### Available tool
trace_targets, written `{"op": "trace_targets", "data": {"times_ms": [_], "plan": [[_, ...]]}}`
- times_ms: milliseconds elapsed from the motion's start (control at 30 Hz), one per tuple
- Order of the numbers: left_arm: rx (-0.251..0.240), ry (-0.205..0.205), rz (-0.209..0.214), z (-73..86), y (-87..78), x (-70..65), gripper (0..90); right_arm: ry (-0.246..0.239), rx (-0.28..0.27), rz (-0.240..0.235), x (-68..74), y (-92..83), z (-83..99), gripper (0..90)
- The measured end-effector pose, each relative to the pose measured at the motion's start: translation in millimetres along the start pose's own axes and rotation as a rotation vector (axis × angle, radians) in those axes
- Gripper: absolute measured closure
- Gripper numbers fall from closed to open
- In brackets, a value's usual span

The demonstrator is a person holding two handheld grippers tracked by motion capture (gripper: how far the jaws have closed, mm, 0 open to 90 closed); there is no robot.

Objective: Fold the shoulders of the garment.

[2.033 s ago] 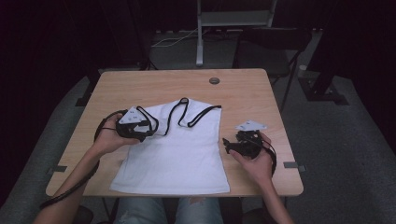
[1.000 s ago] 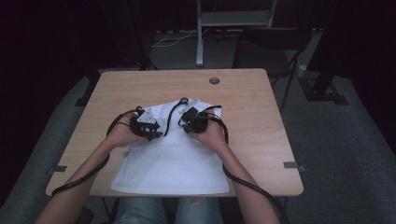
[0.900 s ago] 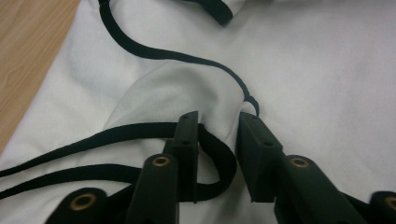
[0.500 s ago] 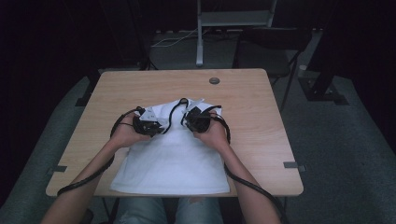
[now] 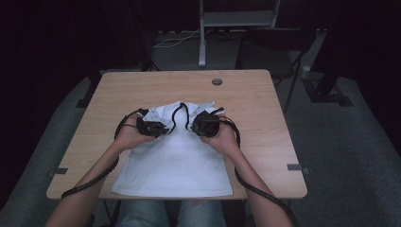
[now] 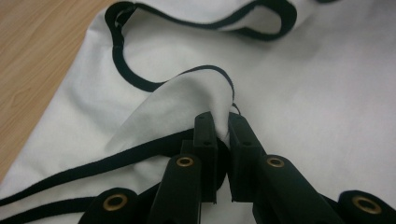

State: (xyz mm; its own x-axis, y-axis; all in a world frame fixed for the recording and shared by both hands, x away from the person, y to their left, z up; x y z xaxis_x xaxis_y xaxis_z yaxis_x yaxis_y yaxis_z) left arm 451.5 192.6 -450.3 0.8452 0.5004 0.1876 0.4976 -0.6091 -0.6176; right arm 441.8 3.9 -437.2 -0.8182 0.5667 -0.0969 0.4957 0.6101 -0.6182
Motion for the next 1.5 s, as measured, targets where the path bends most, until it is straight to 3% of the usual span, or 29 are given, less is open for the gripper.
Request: {"op": "trace_targets", "data": {"times_ms": [267,400,533,567,667,733,800,833,867,967,1100,1200,1333,1500], "plan": [[0.000,0.004,0.013,-1.3,2.3,-4.7,84.0,-0.026,0.025,-0.039,12.4,3.5,4.6,83.2],[0.014,0.001,0.033,2.3,3.6,-6.2,80.6,-0.024,0.029,-0.044,13.6,5.8,5.6,78.9],[-0.035,-0.018,0.063,3.4,-4.7,-6.7,68.4,0.002,0.010,-0.070,13.1,4.9,5.5,58.4],[-0.035,-0.018,0.063,3.4,-4.7,-6.7,63.9,0.002,0.010,-0.070,13.1,4.9,5.5,58.4],[-0.064,-0.033,0.070,4.0,-15.0,-2.0,60.3,0.067,-0.039,-0.074,2.4,-2.6,2.6,49.1],[-0.090,-0.055,0.078,4.1,-22.4,3.3,57.2,0.118,-0.072,-0.058,-10.6,-8.0,1.0,45.3],[-0.120,-0.100,0.045,2.5,-26.8,14.1,53.6,0.164,-0.083,-0.023,-24.7,-10.4,0.7,43.1],[-0.120,-0.100,0.045,2.5,-26.8,14.1,53.0,0.164,-0.083,-0.023,-24.7,-10.4,0.7,43.1],[-0.130,-0.128,-0.003,0.6,-25.9,23.8,53.0,0.199,-0.052,0.037,-37.9,-7.5,3.1,42.0],[-0.119,-0.152,-0.056,-1.6,-15.7,33.2,52.5,0.219,0.003,0.114,-52.1,0.9,7.7,41.1],[-0.097,-0.166,-0.075,-1.1,-2.5,37.7,51.0,0.235,0.032,0.169,-61.1,11.0,11.1,40.2],[-0.052,-0.173,-0.072,3.2,10.9,39.7,51.2,0.219,0.056,0.201,-63.5,17.5,14.2,39.6],[0.002,-0.164,-0.064,12.6,19.1,38.4,51.2,0.221,0.083,0.217,-66.2,23.4,22.5,38.3],[0.005,-0.156,-0.067,13.0,18.4,38.6,50.9,0.232,0.074,0.216,-67.6,25.3,25.1,37.4]]}}
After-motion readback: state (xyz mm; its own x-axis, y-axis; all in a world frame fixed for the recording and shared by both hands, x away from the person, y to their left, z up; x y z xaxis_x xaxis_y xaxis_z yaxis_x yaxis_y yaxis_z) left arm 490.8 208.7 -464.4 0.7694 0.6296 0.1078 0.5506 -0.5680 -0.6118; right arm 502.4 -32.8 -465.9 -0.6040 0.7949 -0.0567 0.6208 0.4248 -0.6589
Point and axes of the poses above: each handheld gripper's, and its own axes: y roughly forward along the jaws, z roughly out of its underside, x roughly to its left, the point moved 5 cm from there along y, roughly forward along the jaws, and after that the axes turned 7 degrees about -x, right-handed, at the moved point
